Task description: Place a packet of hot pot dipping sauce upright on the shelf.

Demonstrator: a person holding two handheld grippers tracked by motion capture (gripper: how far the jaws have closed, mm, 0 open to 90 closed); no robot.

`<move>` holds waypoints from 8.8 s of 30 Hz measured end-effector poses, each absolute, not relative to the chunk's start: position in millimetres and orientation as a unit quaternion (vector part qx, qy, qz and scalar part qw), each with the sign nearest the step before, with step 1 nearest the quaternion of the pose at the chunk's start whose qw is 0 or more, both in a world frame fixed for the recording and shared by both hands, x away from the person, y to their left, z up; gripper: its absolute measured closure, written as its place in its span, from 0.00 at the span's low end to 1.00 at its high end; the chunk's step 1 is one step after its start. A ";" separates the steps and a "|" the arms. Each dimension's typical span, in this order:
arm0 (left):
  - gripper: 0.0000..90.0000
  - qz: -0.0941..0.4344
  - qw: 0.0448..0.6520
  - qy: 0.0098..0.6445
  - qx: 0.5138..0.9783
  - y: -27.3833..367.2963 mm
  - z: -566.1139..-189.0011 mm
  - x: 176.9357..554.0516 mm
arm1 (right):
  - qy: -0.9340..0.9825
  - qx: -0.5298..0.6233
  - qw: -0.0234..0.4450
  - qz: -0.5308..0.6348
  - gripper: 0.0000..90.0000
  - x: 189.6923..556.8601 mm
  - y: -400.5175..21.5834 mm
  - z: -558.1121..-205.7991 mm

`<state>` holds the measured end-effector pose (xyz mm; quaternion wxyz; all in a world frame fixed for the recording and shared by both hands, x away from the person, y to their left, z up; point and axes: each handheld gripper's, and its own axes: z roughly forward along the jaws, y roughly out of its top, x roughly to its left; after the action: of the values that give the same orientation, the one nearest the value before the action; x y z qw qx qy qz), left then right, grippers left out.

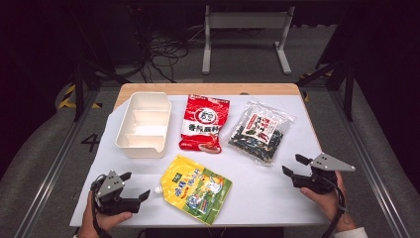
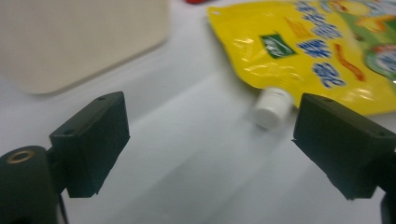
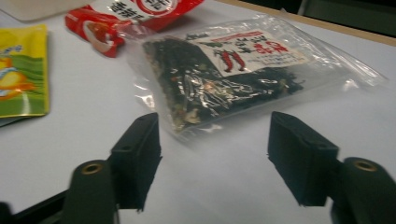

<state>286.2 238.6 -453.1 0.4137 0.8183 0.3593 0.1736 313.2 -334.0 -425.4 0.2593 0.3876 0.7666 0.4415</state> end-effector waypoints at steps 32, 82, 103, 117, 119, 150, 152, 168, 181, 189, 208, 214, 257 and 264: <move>0.87 0.093 0.374 0.275 0.881 199.3 -460.4 262.5 | 0.864 0.208 0.142 0.436 1.00 310.0 -207.8 -433.5; 0.68 0.143 0.424 0.276 0.850 217.7 -443.3 281.9 | 0.804 0.442 0.089 0.387 0.38 478.6 -132.5 -431.1; 0.54 0.126 0.420 0.275 0.856 209.0 -444.7 289.1 | 0.755 0.513 0.031 0.407 0.84 495.8 -123.3 -444.4; 0.20 0.135 0.436 0.341 0.822 211.7 -436.4 306.5 | 0.765 0.432 0.084 0.470 0.92 466.7 -132.1 -430.5; 0.19 0.133 0.447 0.342 0.815 212.6 -431.7 310.2 | 0.763 0.423 0.095 0.479 0.92 460.7 -134.5 -426.5; 0.20 0.090 0.519 0.333 0.782 140.6 -411.1 378.0 | 0.731 0.318 0.143 0.587 0.93 391.4 -177.4 -405.4; 0.22 0.091 0.527 0.329 0.778 138.0 -410.5 381.3 | 0.730 0.316 0.139 0.590 0.93 389.5 -178.5 -405.6; 0.82 0.107 0.584 0.281 0.754 138.6 -399.3 378.3 | 0.740 0.275 0.102 0.606 0.93 375.7 -164.3 -404.6; 1.00 0.118 0.590 0.235 0.763 148.1 -380.6 372.4 | 0.762 0.258 0.110 0.584 0.91 371.8 -152.0 -410.4; 1.00 0.127 0.585 0.213 0.772 147.6 -374.5 369.7 | 0.772 0.255 0.118 0.570 0.87 369.7 -152.4 -407.3; 1.00 0.138 0.583 0.208 0.773 158.2 -363.6 364.9 | 0.842 0.218 0.223 0.440 0.23 345.1 -195.7 -401.0; 1.00 0.152 0.586 0.201 0.770 163.2 -353.1 363.3 | 0.855 0.230 0.255 0.388 0.22 326.2 -228.1 -414.0; 1.00 0.251 0.492 0.272 0.788 254.0 -299.5 521.7 | 0.834 0.326 0.224 0.386 0.21 285.0 -266.0 -445.2; 1.00 0.252 0.481 0.277 0.793 257.6 -313.3 544.0 | 0.833 0.335 0.223 0.380 0.21 285.1 -266.2 -446.4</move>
<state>544.0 257.6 -313.3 0.4809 0.7929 0.2770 0.2516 285.1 -266.2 -446.4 0.2229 0.3354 0.8326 0.3801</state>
